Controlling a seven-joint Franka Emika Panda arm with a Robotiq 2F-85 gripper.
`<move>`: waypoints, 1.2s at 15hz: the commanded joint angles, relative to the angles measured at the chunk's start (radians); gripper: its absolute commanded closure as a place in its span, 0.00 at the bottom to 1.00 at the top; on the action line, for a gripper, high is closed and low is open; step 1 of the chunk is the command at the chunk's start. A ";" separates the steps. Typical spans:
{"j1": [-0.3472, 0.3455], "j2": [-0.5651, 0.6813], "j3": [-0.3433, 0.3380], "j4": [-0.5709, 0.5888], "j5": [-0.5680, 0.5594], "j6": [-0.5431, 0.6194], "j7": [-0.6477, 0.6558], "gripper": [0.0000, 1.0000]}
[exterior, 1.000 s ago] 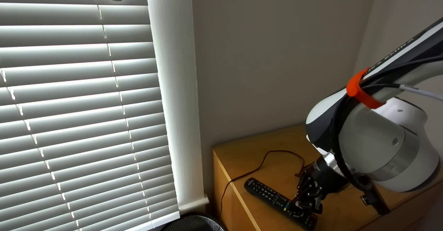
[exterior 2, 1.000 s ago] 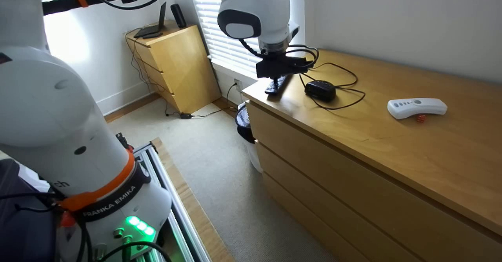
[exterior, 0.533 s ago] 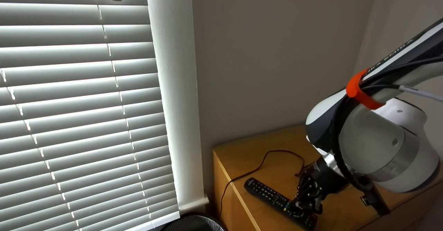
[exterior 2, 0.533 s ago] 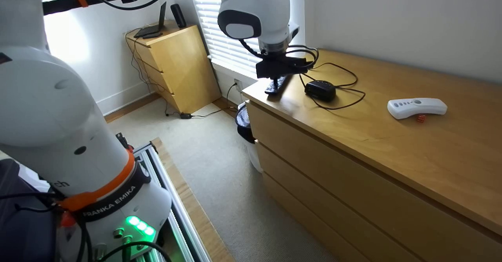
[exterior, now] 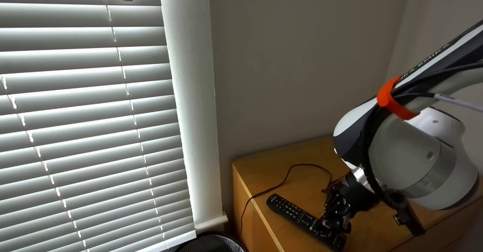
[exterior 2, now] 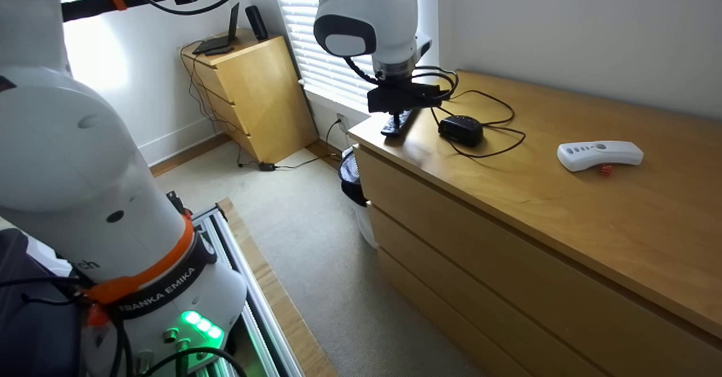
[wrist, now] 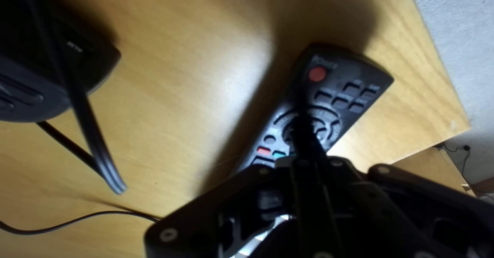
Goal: Press the button in the middle of the arrows on the black remote
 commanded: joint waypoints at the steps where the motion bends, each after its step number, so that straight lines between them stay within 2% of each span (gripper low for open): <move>1: -0.007 0.063 -0.013 -0.006 -0.017 -0.004 0.027 1.00; 7: 0.010 -0.026 -0.031 -0.026 -0.090 -0.025 0.134 1.00; 13: 0.007 -0.077 -0.039 -0.029 -0.128 -0.035 0.176 1.00; 17: 0.030 -0.127 -0.081 -0.068 -0.280 -0.031 0.343 1.00; 18: -0.076 -0.156 0.013 -0.090 -0.383 -0.016 0.434 1.00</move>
